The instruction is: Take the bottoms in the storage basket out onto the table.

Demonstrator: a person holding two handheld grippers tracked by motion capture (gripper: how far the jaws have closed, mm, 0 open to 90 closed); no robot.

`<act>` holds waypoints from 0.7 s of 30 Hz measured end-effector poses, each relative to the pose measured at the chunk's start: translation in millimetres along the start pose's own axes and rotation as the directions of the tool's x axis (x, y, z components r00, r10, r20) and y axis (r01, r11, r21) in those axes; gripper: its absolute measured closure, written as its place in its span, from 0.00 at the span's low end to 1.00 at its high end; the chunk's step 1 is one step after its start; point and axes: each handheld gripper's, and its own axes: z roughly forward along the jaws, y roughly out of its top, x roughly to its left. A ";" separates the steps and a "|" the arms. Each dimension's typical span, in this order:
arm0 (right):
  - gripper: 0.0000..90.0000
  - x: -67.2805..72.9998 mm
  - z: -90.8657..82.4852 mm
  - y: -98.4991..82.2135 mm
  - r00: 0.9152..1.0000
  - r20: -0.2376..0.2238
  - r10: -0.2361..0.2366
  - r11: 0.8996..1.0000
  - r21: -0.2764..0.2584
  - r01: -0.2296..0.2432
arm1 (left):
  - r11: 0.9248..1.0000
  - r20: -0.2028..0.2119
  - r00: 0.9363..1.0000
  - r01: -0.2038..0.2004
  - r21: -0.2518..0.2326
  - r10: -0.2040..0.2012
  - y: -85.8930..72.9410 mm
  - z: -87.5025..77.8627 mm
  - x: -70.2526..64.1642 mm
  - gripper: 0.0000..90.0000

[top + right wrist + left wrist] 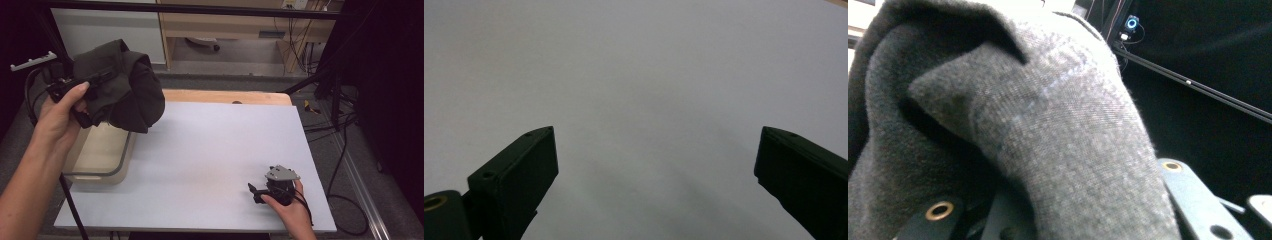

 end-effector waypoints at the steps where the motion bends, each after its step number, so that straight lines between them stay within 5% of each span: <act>1: 0.05 -0.2 0.1 0.4 1.000 -0.002 -0.003 1.000 -0.005 0.003 | 1.000 0.001 1.000 -0.003 0.008 0.003 0.3 3.4 -1.6 0.75; 6: 0.05 -0.8 2.0 1.2 1.000 -0.010 -0.003 1.000 -0.003 0.003 | 1.000 0.007 1.000 -0.001 0.012 0.000 -0.1 17.4 -5.1 0.75; 11: 0.05 -0.7 2.9 2.2 1.000 -0.005 -0.003 1.000 -0.004 0.003 | 0.999 0.031 0.998 0.048 0.009 -0.049 -2.7 39.2 -8.3 0.75; 21: 0.05 -6.4 1.3 3.7 1.000 0.004 0.015 1.000 -0.024 -0.015 | 0.999 0.043 0.999 0.028 0.036 -0.030 -0.4 69.9 -15.6 0.75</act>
